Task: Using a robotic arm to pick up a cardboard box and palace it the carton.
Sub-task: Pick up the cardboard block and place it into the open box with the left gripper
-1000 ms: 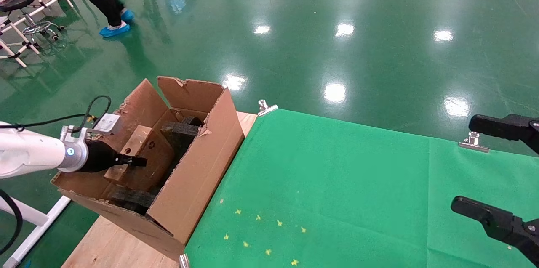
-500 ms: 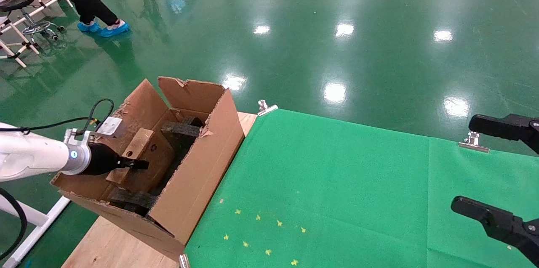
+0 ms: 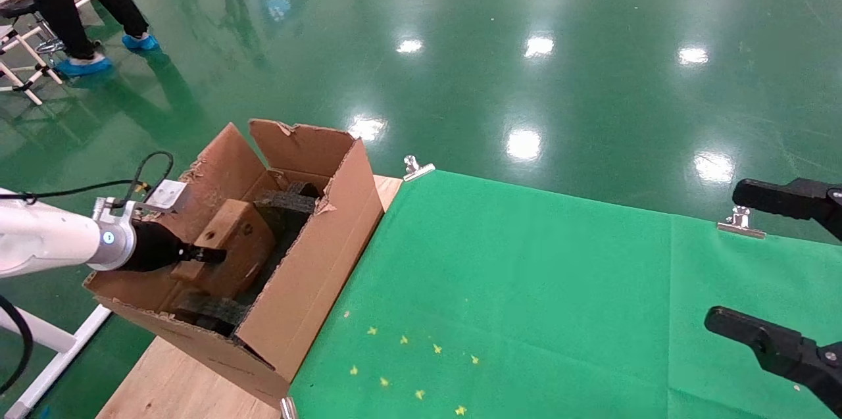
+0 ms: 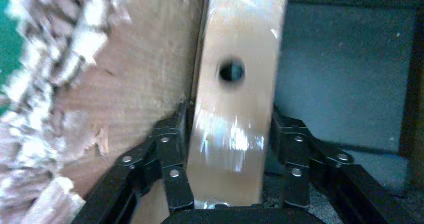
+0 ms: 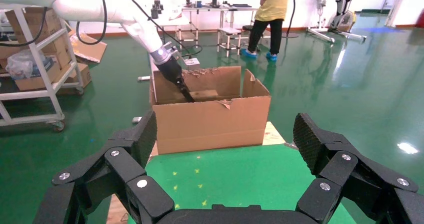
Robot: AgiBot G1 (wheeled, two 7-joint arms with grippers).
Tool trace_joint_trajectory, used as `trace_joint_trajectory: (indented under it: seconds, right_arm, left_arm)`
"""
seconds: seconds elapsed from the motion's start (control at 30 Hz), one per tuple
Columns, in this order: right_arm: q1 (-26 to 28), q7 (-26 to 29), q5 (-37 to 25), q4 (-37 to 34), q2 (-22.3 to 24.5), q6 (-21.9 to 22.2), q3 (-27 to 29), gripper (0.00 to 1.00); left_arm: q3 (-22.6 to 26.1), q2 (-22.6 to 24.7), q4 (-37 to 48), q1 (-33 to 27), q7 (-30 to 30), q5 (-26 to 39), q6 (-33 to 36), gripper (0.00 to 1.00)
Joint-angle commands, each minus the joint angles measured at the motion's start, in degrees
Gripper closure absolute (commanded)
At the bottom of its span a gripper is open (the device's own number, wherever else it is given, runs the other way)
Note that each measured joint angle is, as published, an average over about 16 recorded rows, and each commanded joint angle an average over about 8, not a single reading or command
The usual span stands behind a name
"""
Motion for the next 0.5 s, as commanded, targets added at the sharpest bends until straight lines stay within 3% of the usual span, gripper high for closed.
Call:
trace_joint_trajectory:
  seconds: [0.03, 0.5]
  right_arm:
    - [0.00, 0.00, 0.00, 0.00, 0.00, 0.00, 0.00, 0.00]
    - [0.00, 0.00, 0.00, 0.00, 0.00, 0.00, 0.00, 0.00]
  left_arm:
    - [0.07, -0.17, -0.10, -0.43, -0.01, 0.09, 0.23, 0.00]
    - [-1.03, -2.78, -3.98, -7.07, -0.03, -1.50, 5.74, 0.00]
